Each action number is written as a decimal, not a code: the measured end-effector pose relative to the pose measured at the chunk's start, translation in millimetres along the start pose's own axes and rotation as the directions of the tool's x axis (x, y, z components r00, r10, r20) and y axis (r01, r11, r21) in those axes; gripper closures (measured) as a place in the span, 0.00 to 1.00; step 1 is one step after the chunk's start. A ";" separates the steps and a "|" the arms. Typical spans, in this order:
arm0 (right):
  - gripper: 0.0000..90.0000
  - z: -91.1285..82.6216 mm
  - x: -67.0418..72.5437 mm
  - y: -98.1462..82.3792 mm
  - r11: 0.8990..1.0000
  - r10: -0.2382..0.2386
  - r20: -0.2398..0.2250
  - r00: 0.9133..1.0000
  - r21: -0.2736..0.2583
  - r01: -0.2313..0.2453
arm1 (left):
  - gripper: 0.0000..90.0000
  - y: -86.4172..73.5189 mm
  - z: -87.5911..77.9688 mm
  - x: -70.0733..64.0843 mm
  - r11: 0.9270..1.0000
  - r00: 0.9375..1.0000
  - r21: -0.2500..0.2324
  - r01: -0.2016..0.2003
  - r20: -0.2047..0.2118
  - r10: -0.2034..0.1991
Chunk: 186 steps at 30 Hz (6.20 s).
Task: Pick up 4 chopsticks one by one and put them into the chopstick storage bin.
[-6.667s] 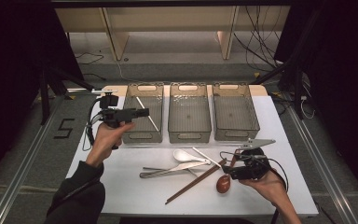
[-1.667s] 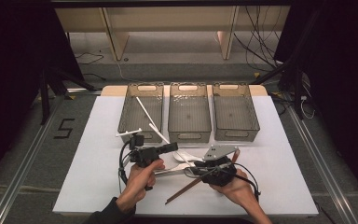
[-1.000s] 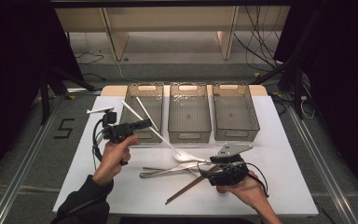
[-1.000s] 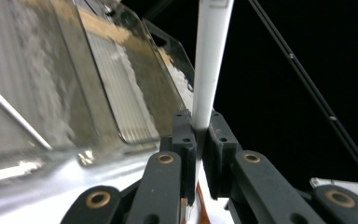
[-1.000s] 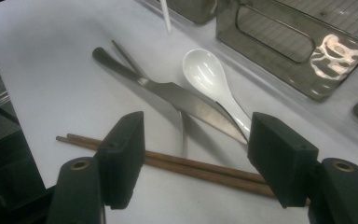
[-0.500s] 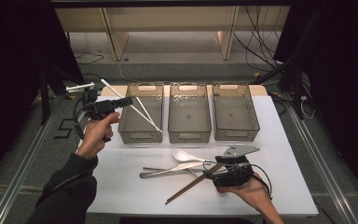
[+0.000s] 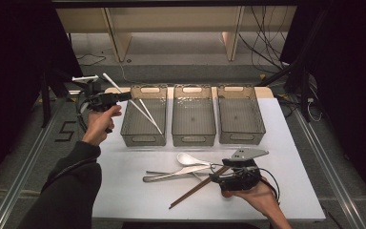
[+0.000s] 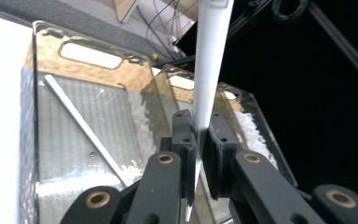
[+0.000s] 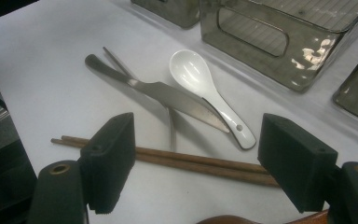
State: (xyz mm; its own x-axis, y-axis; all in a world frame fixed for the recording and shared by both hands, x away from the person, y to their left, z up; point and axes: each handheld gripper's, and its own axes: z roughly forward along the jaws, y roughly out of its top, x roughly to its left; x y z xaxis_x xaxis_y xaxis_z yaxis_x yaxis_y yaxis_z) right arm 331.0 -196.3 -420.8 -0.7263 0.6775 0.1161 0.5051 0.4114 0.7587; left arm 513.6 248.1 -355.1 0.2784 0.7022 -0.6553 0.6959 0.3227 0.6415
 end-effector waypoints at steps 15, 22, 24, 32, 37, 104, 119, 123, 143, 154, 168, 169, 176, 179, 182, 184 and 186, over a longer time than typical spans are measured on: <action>0.32 -1.4 -1.5 -1.4 1.000 0.001 0.001 1.000 0.003 -0.001 | 0.92 -13.2 36.3 5.2 0.994 0.999 0.106 0.009 -0.053 -0.003; 0.32 -1.9 -1.9 -1.5 1.000 0.001 0.003 1.000 0.003 -0.001 | 0.92 -21.2 45.9 6.8 0.989 0.998 0.146 0.006 -0.058 0.002; 0.32 -1.4 -1.9 -1.6 1.000 0.004 0.003 1.000 0.004 -0.004 | 0.92 -23.0 48.3 6.6 0.988 0.998 0.156 0.004 -0.062 0.005; 0.32 -0.9 -1.5 -1.7 1.000 0.000 0.000 1.000 0.006 0.000 | 0.92 -28.5 58.9 2.6 0.982 0.995 0.189 -0.021 -0.093 0.039; 0.32 -1.4 -1.9 -1.9 1.000 0.004 0.001 1.000 0.005 -0.004 | 0.85 -28.1 62.4 0.2 0.979 0.991 0.202 -0.036 -0.119 0.061; 0.37 11.0 -38.2 11.2 0.952 -0.202 0.001 0.979 0.234 0.196 | 0.24 -183.4 -35.0 -45.1 0.892 0.916 0.210 -0.401 0.116 0.384; 0.44 39.4 -21.6 7.0 0.865 -0.366 -0.101 0.925 0.331 0.378 | 0.23 -195.2 -47.2 -42.4 0.881 0.900 0.181 -0.436 0.106 0.423; 0.46 46.3 -19.4 5.7 0.846 -0.384 -0.116 0.916 0.354 0.399 | 0.23 -196.2 -50.0 -41.2 0.881 0.899 0.177 -0.438 0.097 0.427; 0.52 62.3 -18.8 -2.8 0.811 -0.425 -0.141 0.894 0.379 0.445 | 0.23 -201.3 -56.7 -38.6 0.875 0.889 0.157 -0.459 0.093 0.449; 0.61 61.5 -16.9 -3.2 0.794 -0.437 -0.176 0.882 0.384 0.471 | 0.23 -202.6 -55.4 -38.4 0.879 0.893 0.162 -0.449 0.093 0.440; 0.71 66.0 -3.7 7.0 0.663 -0.521 -0.278 0.807 0.464 0.587 | 0.23 -203.0 -54.6 -38.7 0.875 0.892 0.175 -0.452 0.099 0.441; 0.72 66.3 -2.3 7.7 0.656 -0.520 -0.281 0.807 0.474 0.588 | 0.23 -203.1 -54.5 -38.7 0.876 0.893 0.174 -0.451 0.098 0.440; 0.75 70.5 1.1 12.3 0.598 -0.547 -0.325 0.772 0.493 0.631 | 0.23 -203.3 -54.4 -39.3 0.874 0.891 0.173 -0.454 0.099 0.443; 0.77 70.7 3.1 12.8 0.577 -0.563 -0.336 0.755 0.494 0.650 | 0.23 -203.5 -54.2 -38.9 0.875 0.892 0.175 -0.452 0.099 0.441; 0.80 71.2 4.4 13.5 0.559 -0.571 -0.354 0.741 0.493 0.667 | 0.23 -203.9 -53.8 -39.7 0.875 0.892 0.173 -0.451 0.098 0.440; 0.82 71.6 6.6 13.9 0.539 -0.582 -0.365 0.726 0.495 0.681 | 0.23 -204.2 -53.3 -40.0 0.875 0.892 0.174 -0.452 0.098 0.441; 0.84 72.7 8.5 14.0 0.520 -0.598 -0.377 0.707 0.489 0.700 | 0.23 -204.2 -52.9 -40.1 0.873 0.890 0.176 -0.456 0.100 0.445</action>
State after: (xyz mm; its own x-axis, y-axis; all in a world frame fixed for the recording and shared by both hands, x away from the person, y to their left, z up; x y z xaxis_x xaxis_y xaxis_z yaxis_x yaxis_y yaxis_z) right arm 365.8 -140.5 -455.9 -0.9915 0.0034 -0.1300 -0.0178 0.9866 0.1619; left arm 325.4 187.6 -438.7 0.6232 0.7054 -0.3378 0.5971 -0.1502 0.7880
